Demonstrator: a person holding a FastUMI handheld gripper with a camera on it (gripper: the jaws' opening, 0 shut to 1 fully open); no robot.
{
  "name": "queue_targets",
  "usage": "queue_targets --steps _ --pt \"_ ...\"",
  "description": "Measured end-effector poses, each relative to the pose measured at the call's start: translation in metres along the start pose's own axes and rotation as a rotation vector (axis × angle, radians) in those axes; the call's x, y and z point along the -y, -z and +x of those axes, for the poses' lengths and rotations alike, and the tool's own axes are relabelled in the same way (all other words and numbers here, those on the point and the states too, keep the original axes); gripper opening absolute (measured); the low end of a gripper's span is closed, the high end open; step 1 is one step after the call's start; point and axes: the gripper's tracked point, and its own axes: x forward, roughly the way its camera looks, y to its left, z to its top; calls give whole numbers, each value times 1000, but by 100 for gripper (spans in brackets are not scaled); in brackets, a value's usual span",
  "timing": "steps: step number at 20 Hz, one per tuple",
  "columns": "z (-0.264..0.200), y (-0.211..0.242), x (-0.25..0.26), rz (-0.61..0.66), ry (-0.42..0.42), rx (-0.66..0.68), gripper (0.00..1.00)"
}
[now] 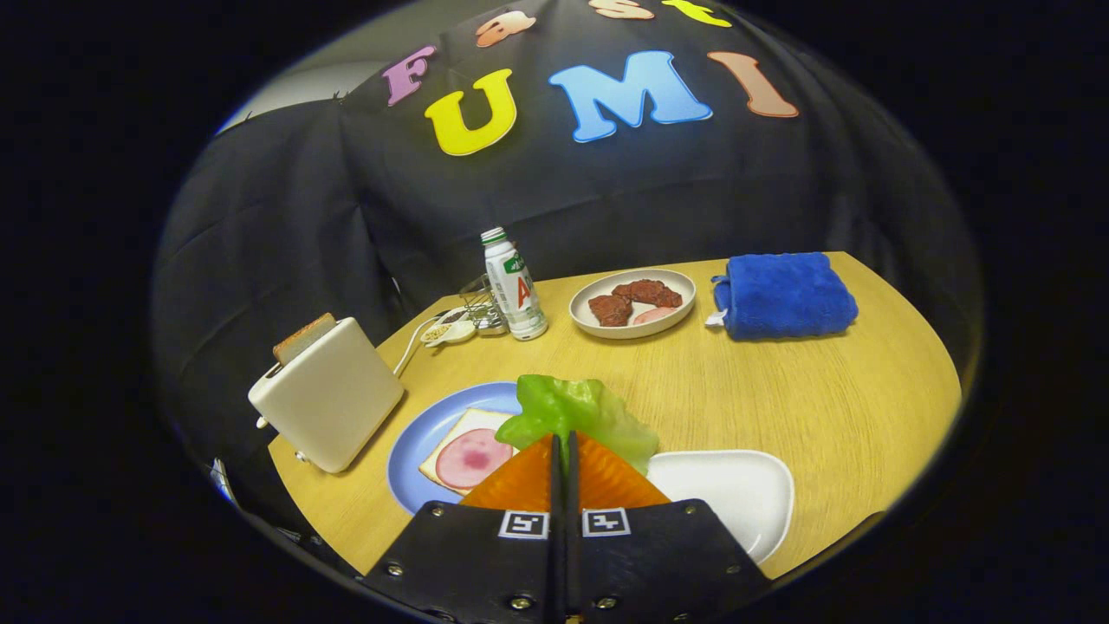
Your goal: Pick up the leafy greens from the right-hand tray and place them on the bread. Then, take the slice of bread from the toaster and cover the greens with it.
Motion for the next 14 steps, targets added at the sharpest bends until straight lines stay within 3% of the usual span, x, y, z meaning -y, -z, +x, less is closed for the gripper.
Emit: queue_targets --steps 14 --pt "44 14 -72 1 -95 -49 0"
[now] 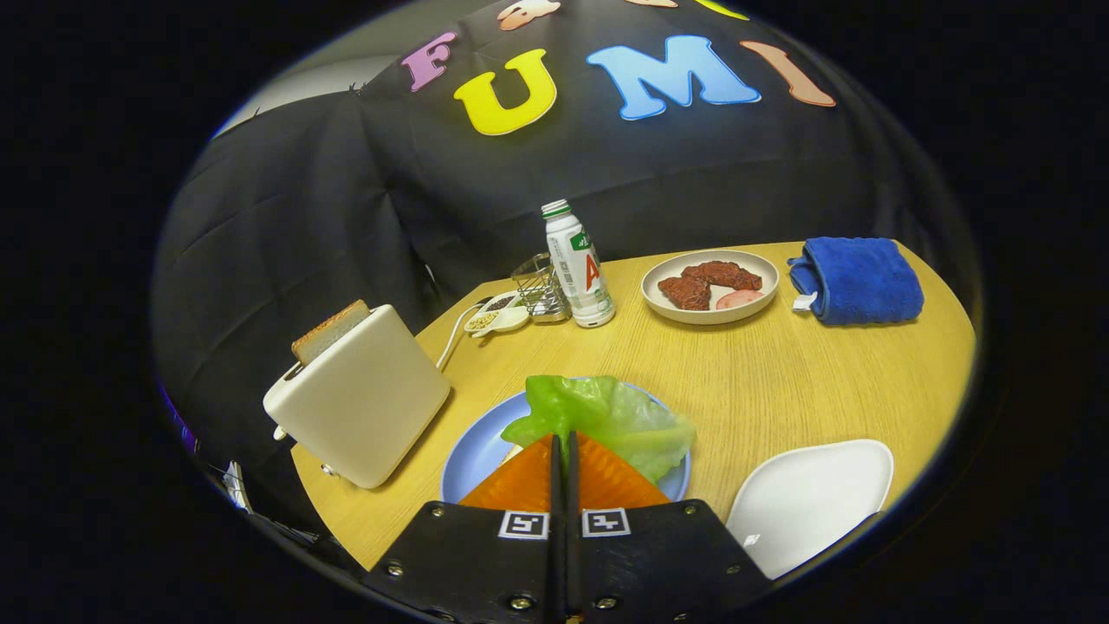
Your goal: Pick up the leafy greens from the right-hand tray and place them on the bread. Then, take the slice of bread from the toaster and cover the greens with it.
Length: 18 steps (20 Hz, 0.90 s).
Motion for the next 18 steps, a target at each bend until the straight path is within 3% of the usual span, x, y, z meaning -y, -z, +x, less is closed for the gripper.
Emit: queue_targets --steps 5,13,18 --pt "11 7 -22 -22 -24 -16 0" --pt "23 14 -24 -58 26 -24 0" --pt "20 12 -27 -56 33 -26 6"
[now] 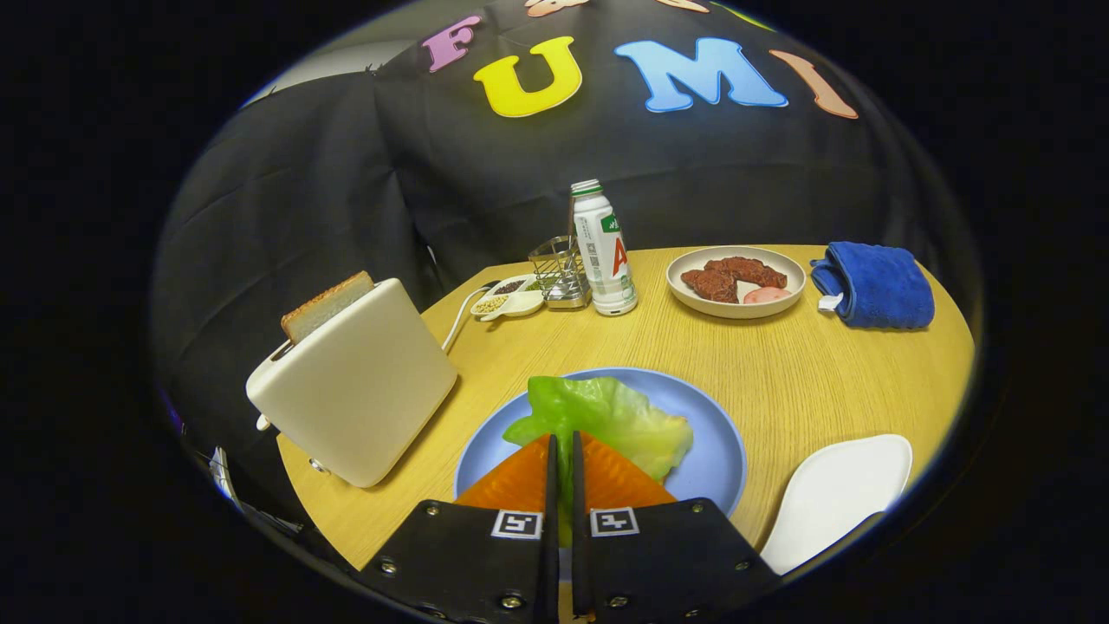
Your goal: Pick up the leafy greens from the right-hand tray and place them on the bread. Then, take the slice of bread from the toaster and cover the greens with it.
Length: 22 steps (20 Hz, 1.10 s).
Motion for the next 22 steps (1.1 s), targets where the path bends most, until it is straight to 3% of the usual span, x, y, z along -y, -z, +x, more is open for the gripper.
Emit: queue_targets --steps 3,5,6,8,13,19,22 --pt "-1 -1 -1 -12 6 10 13" --pt "-1 -4 -2 -21 12 23 25" --pt "-2 -5 -4 -19 10 26 43" --pt "-5 -8 -7 -21 12 41 69" --pt "-15 -30 -23 -59 40 135 75" --pt "-30 -73 -98 -27 -2 354 75" --pt "-25 -80 -126 -76 26 400 75"
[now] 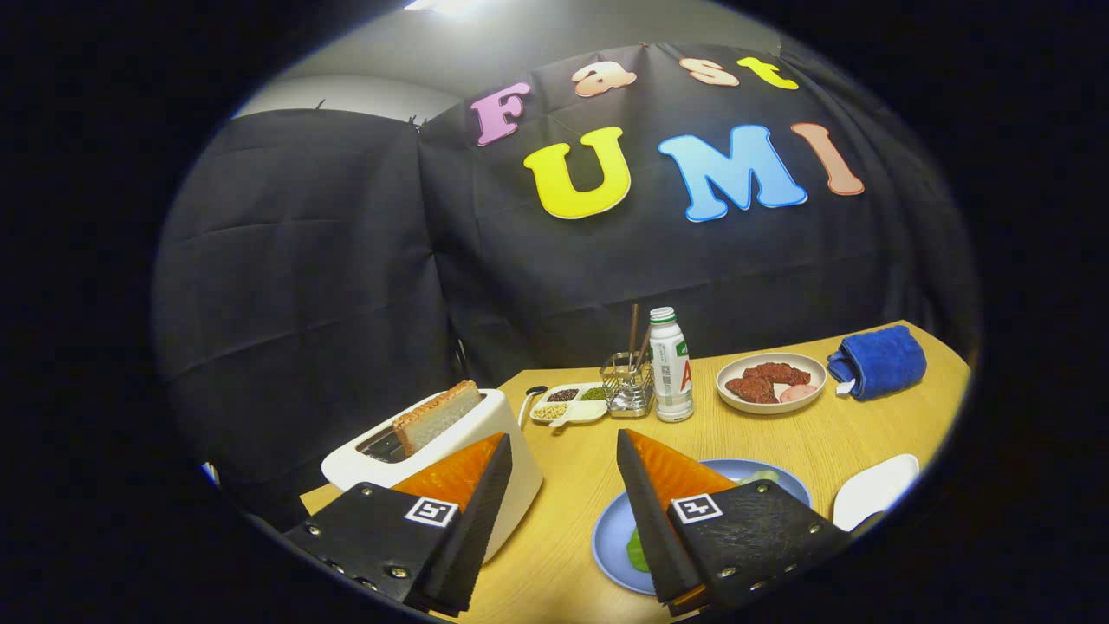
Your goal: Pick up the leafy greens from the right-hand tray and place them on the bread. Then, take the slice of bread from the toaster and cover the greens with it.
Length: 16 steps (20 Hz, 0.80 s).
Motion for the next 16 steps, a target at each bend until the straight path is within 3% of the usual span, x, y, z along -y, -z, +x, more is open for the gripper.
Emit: queue_targets --steps 8,16 --pt "31 -19 -93 -94 -38 60 75" --pt "71 -9 -116 -145 8 25 75"
